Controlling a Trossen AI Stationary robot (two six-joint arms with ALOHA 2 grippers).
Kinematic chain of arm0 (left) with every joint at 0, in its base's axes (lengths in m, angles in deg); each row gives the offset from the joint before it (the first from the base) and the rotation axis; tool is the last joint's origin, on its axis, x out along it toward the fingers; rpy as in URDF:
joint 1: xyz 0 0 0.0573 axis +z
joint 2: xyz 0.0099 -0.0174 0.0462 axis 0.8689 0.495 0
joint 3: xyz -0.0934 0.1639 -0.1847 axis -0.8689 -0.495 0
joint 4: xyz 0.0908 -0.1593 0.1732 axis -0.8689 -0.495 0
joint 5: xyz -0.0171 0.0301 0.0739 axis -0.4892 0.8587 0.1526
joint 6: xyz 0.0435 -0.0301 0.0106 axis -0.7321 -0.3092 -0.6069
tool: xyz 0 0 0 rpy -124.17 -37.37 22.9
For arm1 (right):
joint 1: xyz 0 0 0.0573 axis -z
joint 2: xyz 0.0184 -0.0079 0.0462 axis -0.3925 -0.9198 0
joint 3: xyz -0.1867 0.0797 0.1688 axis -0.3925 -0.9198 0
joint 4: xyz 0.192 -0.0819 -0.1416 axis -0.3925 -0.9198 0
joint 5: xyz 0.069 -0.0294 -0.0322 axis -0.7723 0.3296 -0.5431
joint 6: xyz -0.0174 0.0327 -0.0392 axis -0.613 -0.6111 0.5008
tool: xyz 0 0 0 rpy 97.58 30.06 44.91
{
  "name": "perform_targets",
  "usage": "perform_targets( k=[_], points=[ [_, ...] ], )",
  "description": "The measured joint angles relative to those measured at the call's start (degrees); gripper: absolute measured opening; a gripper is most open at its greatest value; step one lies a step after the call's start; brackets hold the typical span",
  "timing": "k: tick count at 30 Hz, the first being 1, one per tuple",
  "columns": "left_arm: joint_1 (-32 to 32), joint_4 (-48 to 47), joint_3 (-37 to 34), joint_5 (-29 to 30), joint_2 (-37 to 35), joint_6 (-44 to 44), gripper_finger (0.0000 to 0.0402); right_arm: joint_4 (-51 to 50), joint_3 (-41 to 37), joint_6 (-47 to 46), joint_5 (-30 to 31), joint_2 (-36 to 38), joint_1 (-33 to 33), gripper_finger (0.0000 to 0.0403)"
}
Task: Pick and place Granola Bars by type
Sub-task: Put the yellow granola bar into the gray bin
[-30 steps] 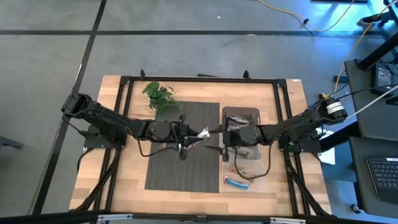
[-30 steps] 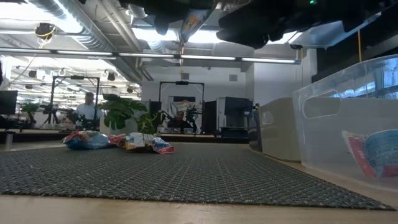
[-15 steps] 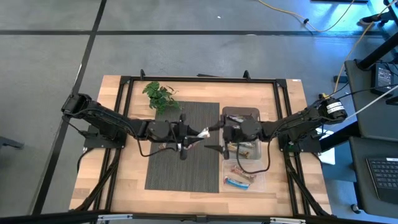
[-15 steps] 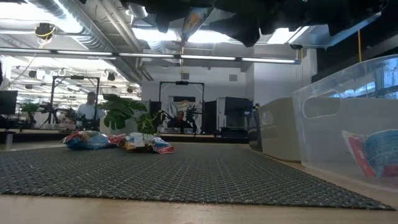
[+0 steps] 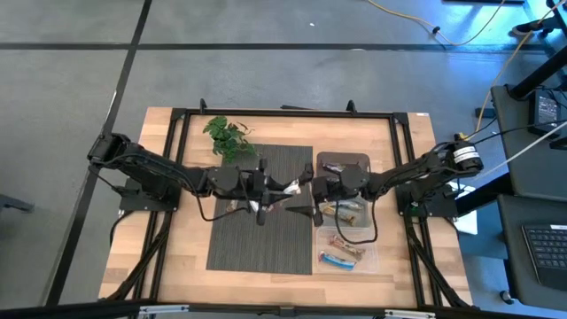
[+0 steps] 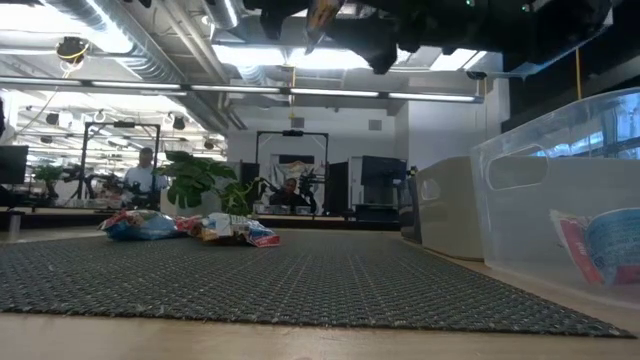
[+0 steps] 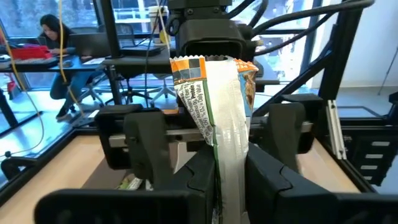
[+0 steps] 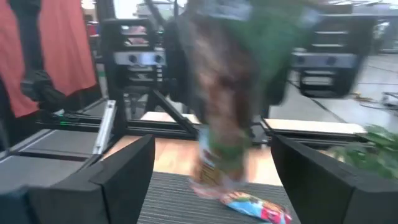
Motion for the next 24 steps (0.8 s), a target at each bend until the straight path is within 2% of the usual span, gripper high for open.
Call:
perform_targets(
  k=[5,8,19,24],
  points=[
    [0.86,-0.03,0.00,-0.19,0.00,-0.01,0.0056,-0.73,3.36,0.19,-2.38,-3.13,0.17,0.0321],
    [0.96,-0.50,0.00,-0.21,0.00,0.04,0.0053,-2.29,4.46,0.28,-2.54,-3.97,0.25,0.0306],
    [0.85,-1.45,0.00,-1.03,0.00,-0.88,0.0061,-4.03,4.79,0.26,-2.52,-4.15,0.54,0.0189],
    [0.85,-1.38,0.00,-1.03,0.00,-0.88,0.0062,-4.21,4.79,0.34,-2.51,-4.15,0.52,0.0150]
  ],
)
